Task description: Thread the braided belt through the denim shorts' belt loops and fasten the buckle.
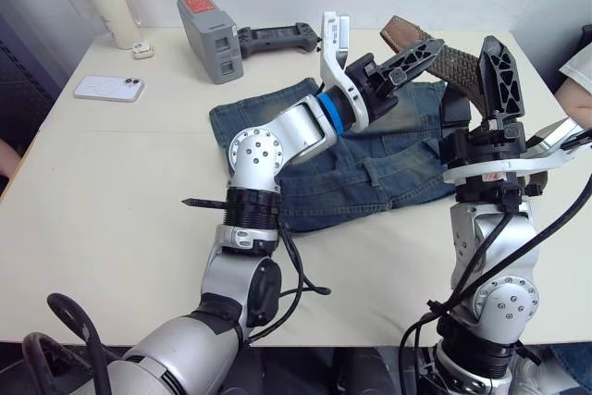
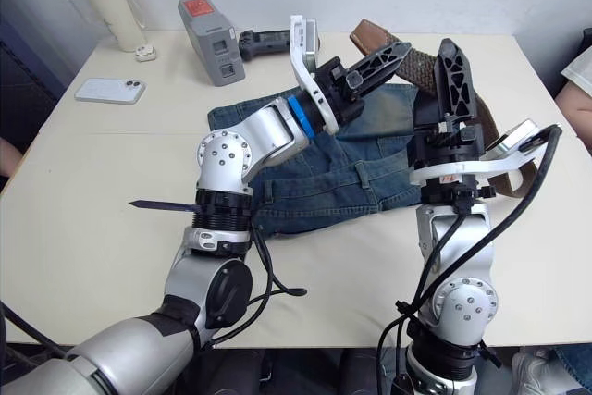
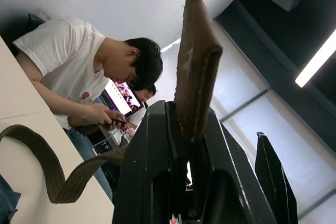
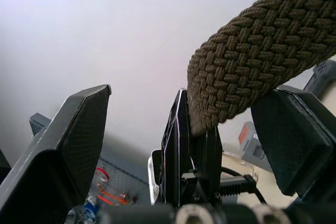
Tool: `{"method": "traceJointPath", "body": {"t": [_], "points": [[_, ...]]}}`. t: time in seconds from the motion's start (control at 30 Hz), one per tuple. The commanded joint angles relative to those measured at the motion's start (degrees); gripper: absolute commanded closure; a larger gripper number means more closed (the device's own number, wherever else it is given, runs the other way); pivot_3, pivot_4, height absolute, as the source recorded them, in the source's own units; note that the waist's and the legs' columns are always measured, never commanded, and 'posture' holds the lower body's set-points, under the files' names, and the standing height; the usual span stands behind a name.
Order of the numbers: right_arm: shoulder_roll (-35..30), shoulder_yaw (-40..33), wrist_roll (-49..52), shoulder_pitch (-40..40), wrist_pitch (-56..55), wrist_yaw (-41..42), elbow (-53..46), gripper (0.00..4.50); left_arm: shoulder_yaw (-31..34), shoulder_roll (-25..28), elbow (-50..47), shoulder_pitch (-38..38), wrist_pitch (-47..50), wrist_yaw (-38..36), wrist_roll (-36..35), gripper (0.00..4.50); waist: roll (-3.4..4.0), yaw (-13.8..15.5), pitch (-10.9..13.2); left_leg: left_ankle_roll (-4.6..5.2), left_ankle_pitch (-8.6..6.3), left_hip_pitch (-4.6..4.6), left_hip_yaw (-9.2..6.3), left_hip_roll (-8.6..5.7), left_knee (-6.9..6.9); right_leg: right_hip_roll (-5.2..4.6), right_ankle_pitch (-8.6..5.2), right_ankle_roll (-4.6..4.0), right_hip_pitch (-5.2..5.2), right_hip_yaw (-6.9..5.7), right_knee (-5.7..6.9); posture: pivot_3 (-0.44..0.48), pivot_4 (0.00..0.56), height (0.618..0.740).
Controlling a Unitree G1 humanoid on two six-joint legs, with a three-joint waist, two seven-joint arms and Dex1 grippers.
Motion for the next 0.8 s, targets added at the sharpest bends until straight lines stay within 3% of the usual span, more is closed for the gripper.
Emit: {"method": "traceJointPath", "body": {"t": [0.03,0.3,0.57,0.8], "points": [[-0.8,-0.5,-1.0,-1.0,-0.6,1.6,-1.7,0.04,-1.6,-5.1,-1.8,2.8,0.1,-0.1,-0.9,4.50,0.00,-0.1,0.0,0.00,0.00,0.00,0.01,0.00,0.00,0.00,0.00,0.00,-0.01,0.01,0.00,0.000,0.150,0.664],[-2.7,-0.1,-2.3,0.3,0.8,2.0,-0.5,0.04,-2.1,-5.0,-1.2,2.8,-0.4,-0.2,-1.9,4.50,0.00,-0.1,0.0,0.00,0.00,0.02,0.04,0.00,0.00,0.00,0.00,0.00,-0.02,0.05,0.03,0.000,0.150,0.664],[-0.3,2.2,-4.8,1.5,1.8,1.3,4.3,0.04,-1.9,-5.1,-1.1,2.6,-2.1,0.3,-2.2,4.50,0.00,-0.1,0.0,0.00,0.00,0.06,0.09,0.01,0.00,0.00,0.00,0.00,-0.02,0.09,0.05,0.000,0.150,0.664],[-0.1,-1.5,-4.8,-5.5,-0.3,4.3,8.3,0.04,-2.6,-5.9,-2.2,3.6,-1.1,1.5,-3.4,4.50,0.00,-0.4,0.0,0.00,0.00,0.06,0.09,0.01,0.03,0.00,0.00,0.00,-0.04,0.11,0.10,0.000,0.150,0.664]]}}
